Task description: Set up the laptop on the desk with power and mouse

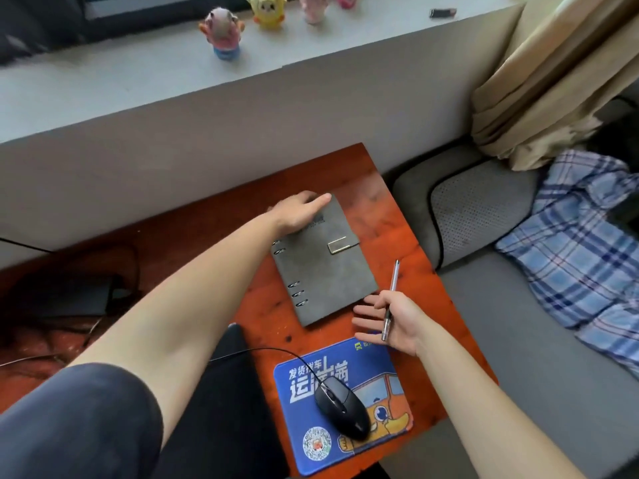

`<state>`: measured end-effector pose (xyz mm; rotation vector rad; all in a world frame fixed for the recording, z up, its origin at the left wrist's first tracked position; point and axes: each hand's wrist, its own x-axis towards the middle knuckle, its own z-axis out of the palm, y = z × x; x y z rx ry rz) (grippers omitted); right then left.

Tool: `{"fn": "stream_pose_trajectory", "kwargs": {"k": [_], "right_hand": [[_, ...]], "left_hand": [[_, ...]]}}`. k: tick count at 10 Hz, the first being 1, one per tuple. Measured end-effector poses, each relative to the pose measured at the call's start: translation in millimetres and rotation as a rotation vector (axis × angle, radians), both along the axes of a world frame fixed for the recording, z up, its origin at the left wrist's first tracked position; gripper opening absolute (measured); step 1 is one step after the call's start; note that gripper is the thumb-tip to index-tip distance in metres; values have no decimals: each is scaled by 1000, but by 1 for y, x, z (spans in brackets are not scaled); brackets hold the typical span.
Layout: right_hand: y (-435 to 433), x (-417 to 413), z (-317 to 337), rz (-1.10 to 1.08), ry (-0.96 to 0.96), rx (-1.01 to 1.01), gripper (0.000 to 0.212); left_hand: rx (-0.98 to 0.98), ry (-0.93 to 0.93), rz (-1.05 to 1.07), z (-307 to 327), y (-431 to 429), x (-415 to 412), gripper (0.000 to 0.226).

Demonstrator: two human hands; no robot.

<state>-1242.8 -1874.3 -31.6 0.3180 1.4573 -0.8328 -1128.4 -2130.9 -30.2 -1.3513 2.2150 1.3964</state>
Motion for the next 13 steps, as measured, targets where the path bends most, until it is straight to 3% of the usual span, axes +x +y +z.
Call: {"fn": "stream_pose_trajectory", "kwargs": {"k": [1, 2, 3, 6, 7, 8, 9, 11, 12, 13], "right_hand": [[5, -13, 0, 15, 150, 66, 31], [0, -22, -1, 133, 464, 97, 23], [-20, -20, -3, 402, 728, 10, 23], [-111, 92, -8, 899, 703, -239, 20], [-116, 130, -8, 1197, 905, -205, 28], [-111, 153, -11, 1342, 1133, -163, 34], [-100, 156, -12, 1369, 1177, -137, 35], [-66, 128, 16, 1282, 1035, -145, 40], [-60, 118, 44, 1115, 974, -241, 38], [-56, 115, 94, 732, 740, -527, 33]], "left_hand": [[-63, 66, 45, -5, 14, 3, 67], [-184, 138, 242, -5, 26, 37, 55], [-211, 78, 296, -10, 43, 92, 51], [-364, -207, 225, -7, 134, 234, 59], [-405, -321, 160, -11, 165, 251, 62], [-355, -378, 106, -20, 186, 259, 65], [-333, -375, 111, -25, 192, 260, 65], [-286, -387, 104, -13, 187, 258, 67], [-275, -388, 115, -3, 195, 261, 70], [-325, -355, 120, 8, 213, 259, 73]]}}
